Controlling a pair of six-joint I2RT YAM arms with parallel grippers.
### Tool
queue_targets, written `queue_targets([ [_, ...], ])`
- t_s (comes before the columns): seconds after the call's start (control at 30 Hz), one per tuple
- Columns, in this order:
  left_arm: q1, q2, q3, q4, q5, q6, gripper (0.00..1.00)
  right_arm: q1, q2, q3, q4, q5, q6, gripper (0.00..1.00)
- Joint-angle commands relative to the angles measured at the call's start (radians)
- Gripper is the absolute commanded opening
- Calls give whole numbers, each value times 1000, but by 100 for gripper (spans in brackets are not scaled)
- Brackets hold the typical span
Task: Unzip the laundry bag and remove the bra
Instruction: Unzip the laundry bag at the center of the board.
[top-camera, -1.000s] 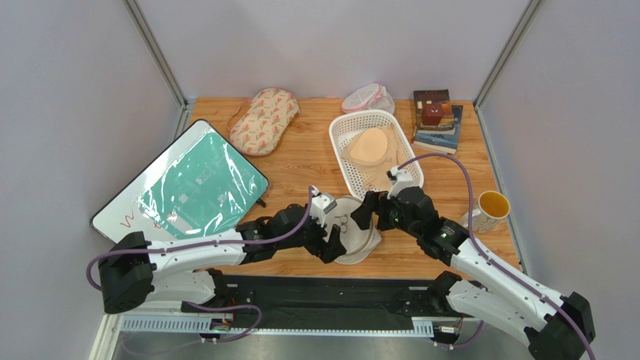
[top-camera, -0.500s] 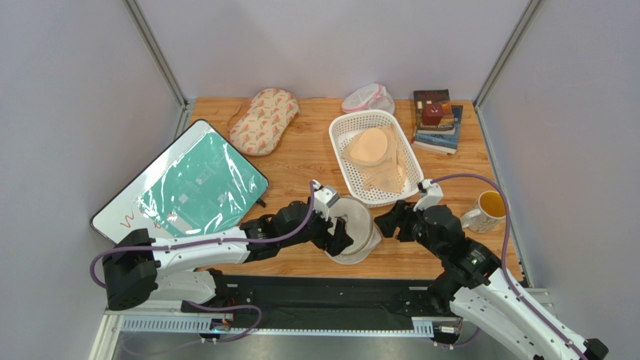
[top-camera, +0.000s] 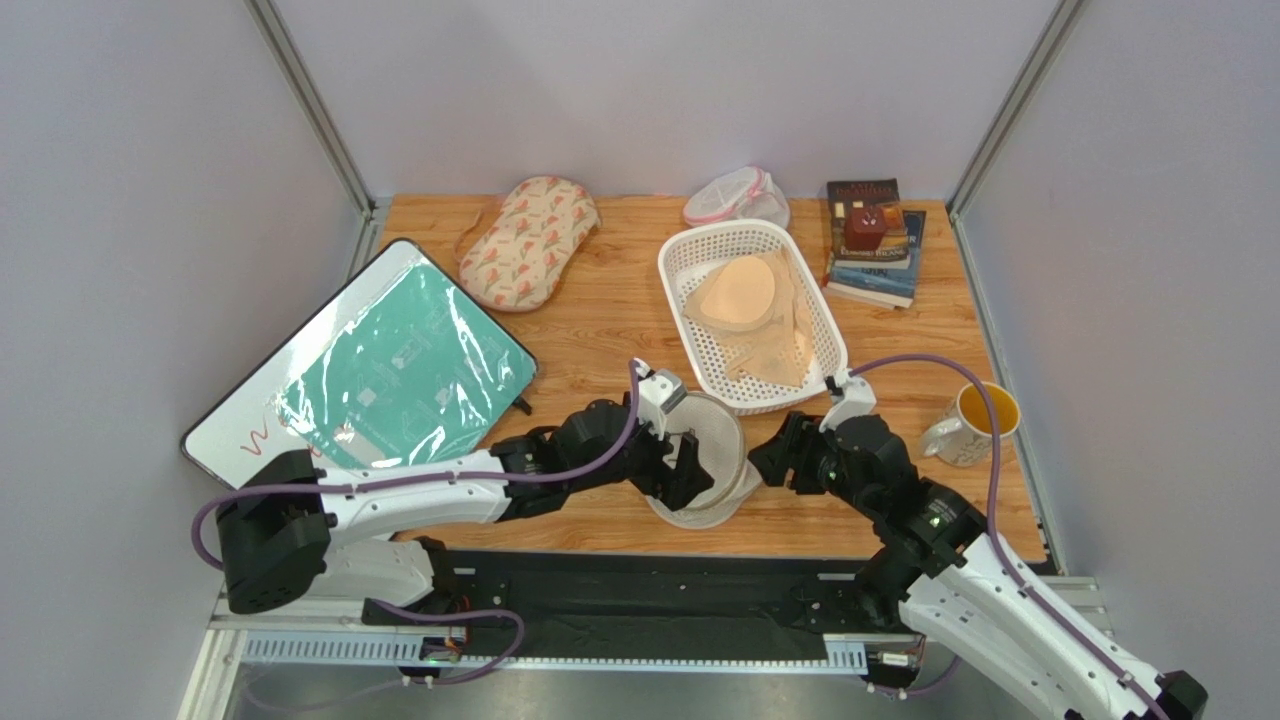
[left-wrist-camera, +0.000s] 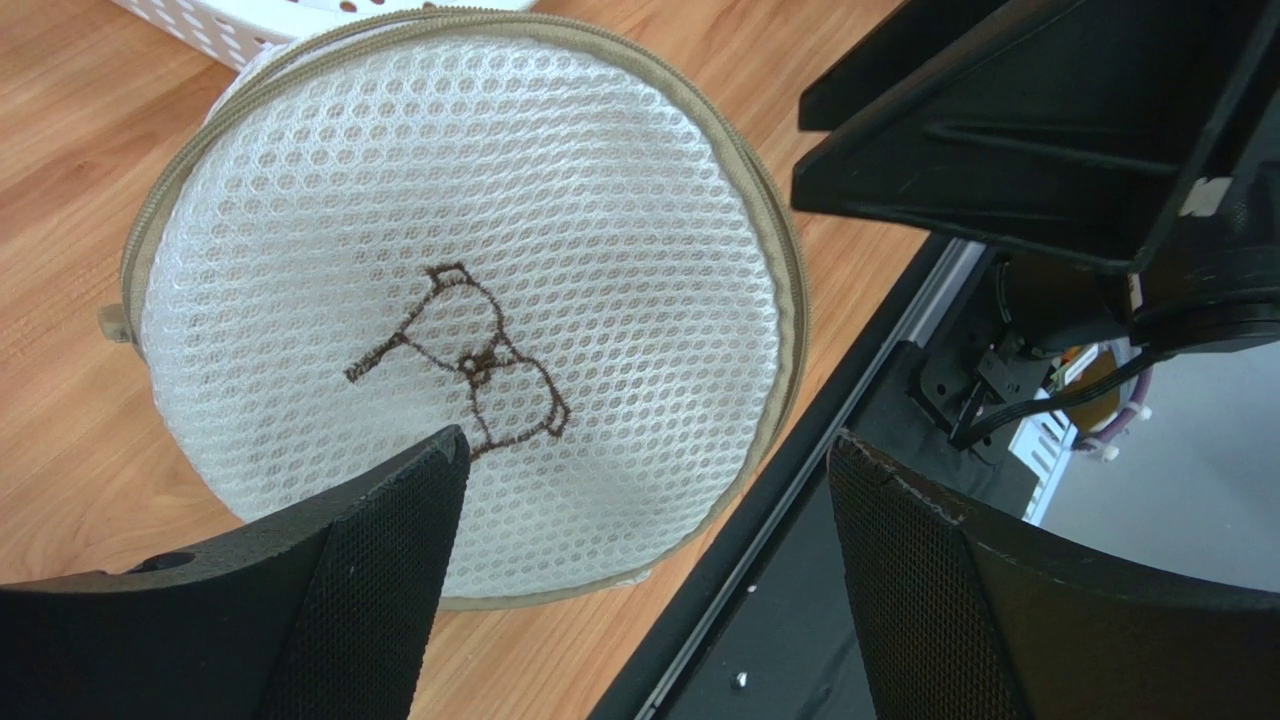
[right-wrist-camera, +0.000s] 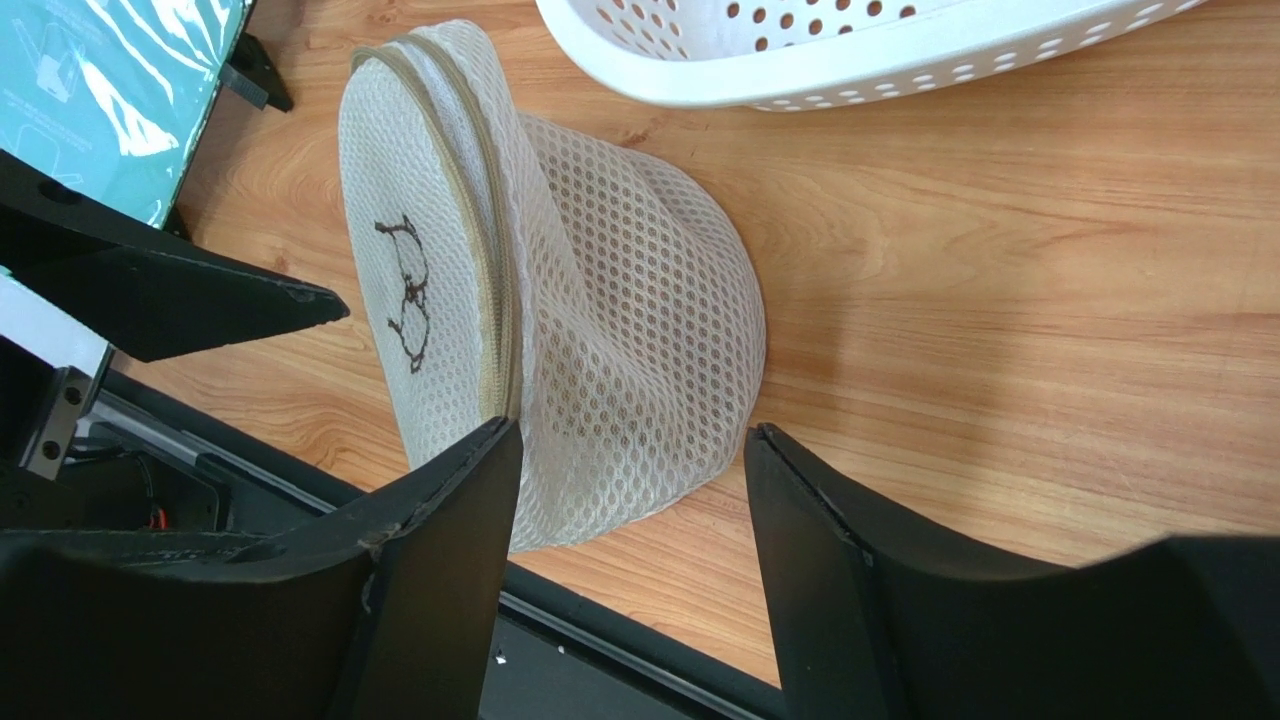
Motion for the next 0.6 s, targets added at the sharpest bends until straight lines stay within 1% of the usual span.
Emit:
queue_targets([
  [0.0, -5, 2, 43, 44, 9, 7, 94, -2, 9, -15, 80, -37, 9, 61],
  [0.2, -5, 3, 47, 32, 7, 12, 94, -2, -52, -6, 76, -58, 16, 60],
  [0.33, -5, 0, 50, 27, 7, 14, 94, -2, -31, -9, 85, -73, 13, 59],
  [0.4, -5, -1, 51, 29, 6, 12, 94, -3, -14, -17, 91, -69, 13, 57],
  [0.57, -5, 6, 57, 29, 9, 14, 94, -3, -9, -44, 105, -72, 15, 54],
])
